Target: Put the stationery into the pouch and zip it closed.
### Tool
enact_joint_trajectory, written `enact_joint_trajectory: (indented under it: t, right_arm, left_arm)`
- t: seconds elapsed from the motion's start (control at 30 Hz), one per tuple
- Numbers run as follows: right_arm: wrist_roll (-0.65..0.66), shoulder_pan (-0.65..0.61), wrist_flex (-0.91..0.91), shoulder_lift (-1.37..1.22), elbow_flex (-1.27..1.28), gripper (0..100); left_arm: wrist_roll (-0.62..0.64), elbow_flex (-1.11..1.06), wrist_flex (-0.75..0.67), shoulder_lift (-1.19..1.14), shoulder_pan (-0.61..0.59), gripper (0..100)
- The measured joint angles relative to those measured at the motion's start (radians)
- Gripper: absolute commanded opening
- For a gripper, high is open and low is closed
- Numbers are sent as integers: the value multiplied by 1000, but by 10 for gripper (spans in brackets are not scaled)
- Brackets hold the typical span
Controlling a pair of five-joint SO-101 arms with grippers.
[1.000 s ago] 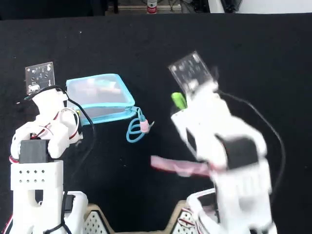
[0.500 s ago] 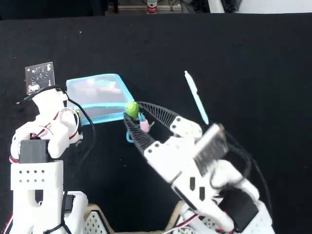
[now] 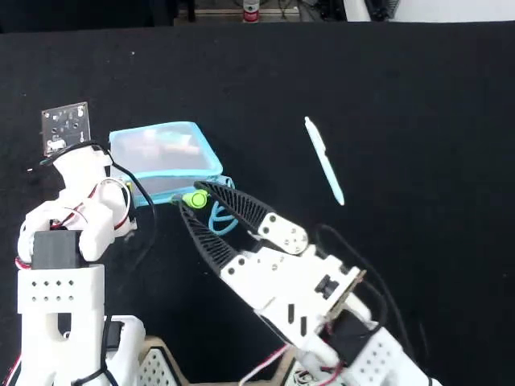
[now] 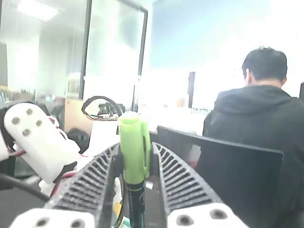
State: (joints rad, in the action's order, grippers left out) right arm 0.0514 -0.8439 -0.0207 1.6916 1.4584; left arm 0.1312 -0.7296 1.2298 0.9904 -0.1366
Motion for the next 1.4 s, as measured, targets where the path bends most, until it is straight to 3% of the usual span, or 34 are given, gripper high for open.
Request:
enact_joint_trajectory:
  t: [0.17,0.4,0.6,1.0,1.17,1.27,1.4]
  right_arm:
    - [0,0,209,0,137,11]
    - [0,51,311,0,238,11]
    - [0,57,311,-8,238,11]
    - [2,63,311,-347,190,21]
    - [2,51,311,-497,127,188]
    - [2,0,232,-526,100,217]
    - [2,-64,8,-520,18,168]
  left_arm:
    - [0,0,0,0,0,29]
    - [0,0,0,0,0,29]
    - [0,0,0,0,0,29]
    - [0,0,0,0,0,29]
    - [0,0,0,0,0,29]
    - [0,0,0,0,0,29]
    - [0,0,0,0,0,29]
